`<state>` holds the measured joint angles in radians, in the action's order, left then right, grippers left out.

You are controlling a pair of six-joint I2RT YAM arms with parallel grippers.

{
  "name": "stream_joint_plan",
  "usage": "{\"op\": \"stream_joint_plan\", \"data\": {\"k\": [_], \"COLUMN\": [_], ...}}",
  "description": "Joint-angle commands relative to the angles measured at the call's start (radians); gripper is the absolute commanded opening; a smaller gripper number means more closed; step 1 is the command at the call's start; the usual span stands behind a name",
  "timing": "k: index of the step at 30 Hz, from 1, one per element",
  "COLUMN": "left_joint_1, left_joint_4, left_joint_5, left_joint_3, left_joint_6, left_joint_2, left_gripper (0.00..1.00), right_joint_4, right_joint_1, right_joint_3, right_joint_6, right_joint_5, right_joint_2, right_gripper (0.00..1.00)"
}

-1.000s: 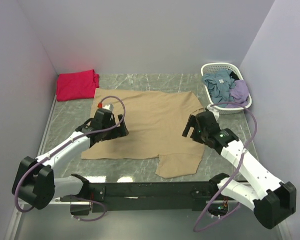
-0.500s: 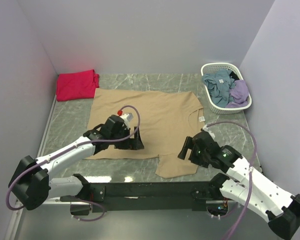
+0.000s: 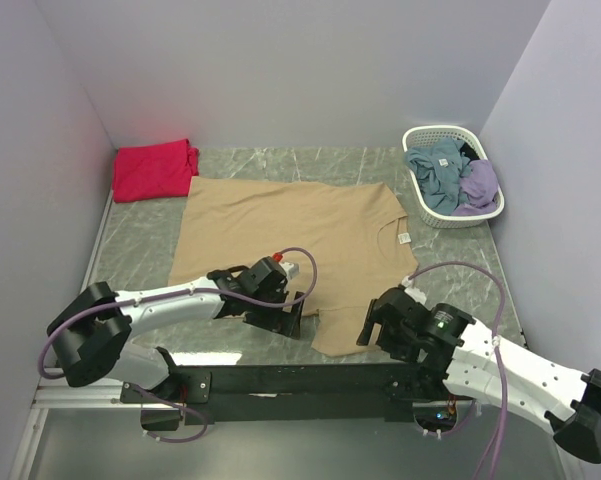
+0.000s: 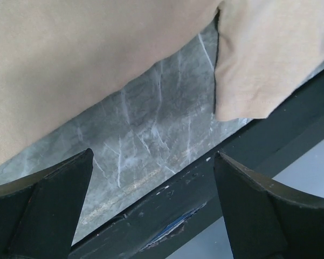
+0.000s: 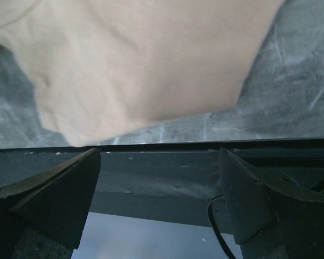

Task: Fold and stack the t-shirts
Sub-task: Flatten the tshirt out

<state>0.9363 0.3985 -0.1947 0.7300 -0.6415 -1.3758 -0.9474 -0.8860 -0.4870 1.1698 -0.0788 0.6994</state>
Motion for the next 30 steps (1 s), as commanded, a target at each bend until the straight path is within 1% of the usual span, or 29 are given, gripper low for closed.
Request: {"op": "stream_joint_plan", "data": {"k": [1, 9, 13, 16, 18, 19, 20, 21, 22, 24, 25, 28, 30], "left_joint_1": [0.021, 0.025, 0.025, 0.025, 0.025, 0.025, 0.027, 0.025, 0.025, 0.025, 0.025, 0.027, 0.025], "left_joint_4": [-0.004, 0.014, 0.026, 0.034, 0.036, 0.037, 0.039, 0.042, 0.043, 0.049, 0.051, 0.056, 0.057], "left_joint_5": [0.044, 0.075, 0.084, 0.093, 0.098, 0.097, 0.098, 0.1, 0.1, 0.106, 0.109, 0.112, 0.116], "left_joint_3": [0.066, 0.098, 0.109, 0.118, 0.123, 0.124, 0.126, 0.128, 0.128, 0.129, 0.131, 0.137, 0.14], "left_joint_6": [-0.014, -0.011, -0.009, -0.009, -0.01, -0.01, -0.01, -0.01, -0.01, -0.009, -0.007, -0.003, 0.0], "left_joint_2": [-0.017, -0.029, -0.031, -0.029, -0.032, -0.034, -0.038, -0.039, -0.04, -0.04, -0.042, -0.043, -0.048], "left_gripper": [0.99, 0.99, 1.0, 1.0, 0.99, 1.0, 0.99, 0.99, 1.0, 1.0, 0.99, 1.0, 0.99], "right_joint_4": [0.002, 0.099, 0.142, 0.173, 0.2, 0.206, 0.216, 0.213, 0.216, 0.214, 0.214, 0.2, 0.17], "right_joint_1": [-0.028, -0.031, -0.033, -0.031, -0.031, -0.031, -0.033, -0.031, -0.033, -0.033, -0.034, -0.034, -0.034], "right_joint_3": [0.025, 0.053, 0.073, 0.077, 0.09, 0.094, 0.096, 0.088, 0.085, 0.067, 0.056, -0.004, -0.062], "right_joint_6": [0.076, 0.09, 0.087, 0.085, 0.088, 0.091, 0.09, 0.087, 0.085, 0.073, 0.061, 0.012, -0.015], "right_joint_5": [-0.042, -0.148, -0.151, -0.167, -0.183, -0.19, -0.197, -0.216, -0.222, -0.245, -0.243, -0.243, -0.252], "right_joint_2": [0.009, 0.057, 0.135, 0.16, 0.164, 0.173, 0.179, 0.19, 0.195, 0.207, 0.204, 0.175, 0.157], "right_gripper": [0.96, 0.94, 0.94, 0.94, 0.91, 0.88, 0.81, 0.76, 0.63, 0.53, 0.38, 0.23, 0.21]}}
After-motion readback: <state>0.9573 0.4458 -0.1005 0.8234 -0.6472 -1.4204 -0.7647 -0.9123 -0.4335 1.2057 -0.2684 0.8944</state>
